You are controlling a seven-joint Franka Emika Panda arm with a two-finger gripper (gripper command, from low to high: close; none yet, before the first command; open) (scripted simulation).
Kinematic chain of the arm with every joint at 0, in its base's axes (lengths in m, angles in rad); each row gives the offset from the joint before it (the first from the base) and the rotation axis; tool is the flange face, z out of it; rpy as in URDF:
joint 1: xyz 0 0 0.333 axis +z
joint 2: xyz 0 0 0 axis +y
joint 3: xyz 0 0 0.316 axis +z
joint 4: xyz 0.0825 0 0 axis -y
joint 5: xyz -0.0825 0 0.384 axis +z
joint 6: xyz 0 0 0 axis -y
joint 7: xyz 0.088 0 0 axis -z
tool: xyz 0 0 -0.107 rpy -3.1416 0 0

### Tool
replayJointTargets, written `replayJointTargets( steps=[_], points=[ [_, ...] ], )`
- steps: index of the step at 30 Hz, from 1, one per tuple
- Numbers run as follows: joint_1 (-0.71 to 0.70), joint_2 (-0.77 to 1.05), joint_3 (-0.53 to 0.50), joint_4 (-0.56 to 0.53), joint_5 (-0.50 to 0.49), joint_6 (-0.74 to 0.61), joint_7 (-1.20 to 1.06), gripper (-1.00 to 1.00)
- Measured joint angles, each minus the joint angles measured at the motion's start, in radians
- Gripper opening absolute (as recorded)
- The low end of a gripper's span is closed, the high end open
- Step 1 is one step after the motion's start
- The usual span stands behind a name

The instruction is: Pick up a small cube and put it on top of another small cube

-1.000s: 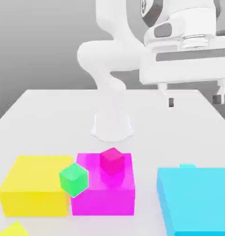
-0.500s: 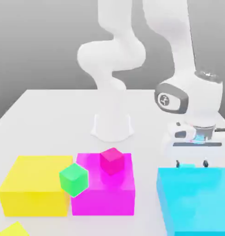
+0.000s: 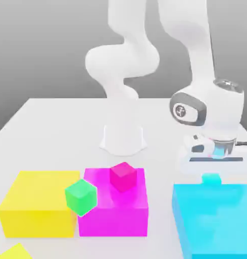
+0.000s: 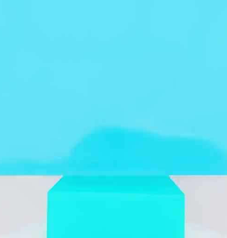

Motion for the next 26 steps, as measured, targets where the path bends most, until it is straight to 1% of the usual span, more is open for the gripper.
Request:
replayJointTargets(
  steps=[2, 5, 15, 17, 19, 22, 23, 26],
  points=[
    [0.021, -0.074, -0.018, -0.001, 0.039, -0.047, -0.063, -1.0],
    [-0.042, -0.183, -0.104, -0.003, 0.058, -0.139, -0.166, -1.0],
    [-0.217, -0.541, -0.352, -0.015, 0.04, -0.463, -0.481, -1.0],
    [-0.242, -0.572, -0.407, -0.028, 0.044, -0.521, -0.542, -1.0],
    [-0.25, -0.531, -0.424, -0.048, 0.05, -0.482, -0.564, -1.0],
    [-0.252, -0.44, -0.432, -0.081, 0.053, -0.365, -0.572, -1.0],
    [-0.252, -0.41, -0.433, -0.091, 0.053, -0.325, -0.574, 1.0],
    [-0.252, -0.41, -0.433, -0.091, 0.053, -0.325, -0.574, 1.0]
  ],
)
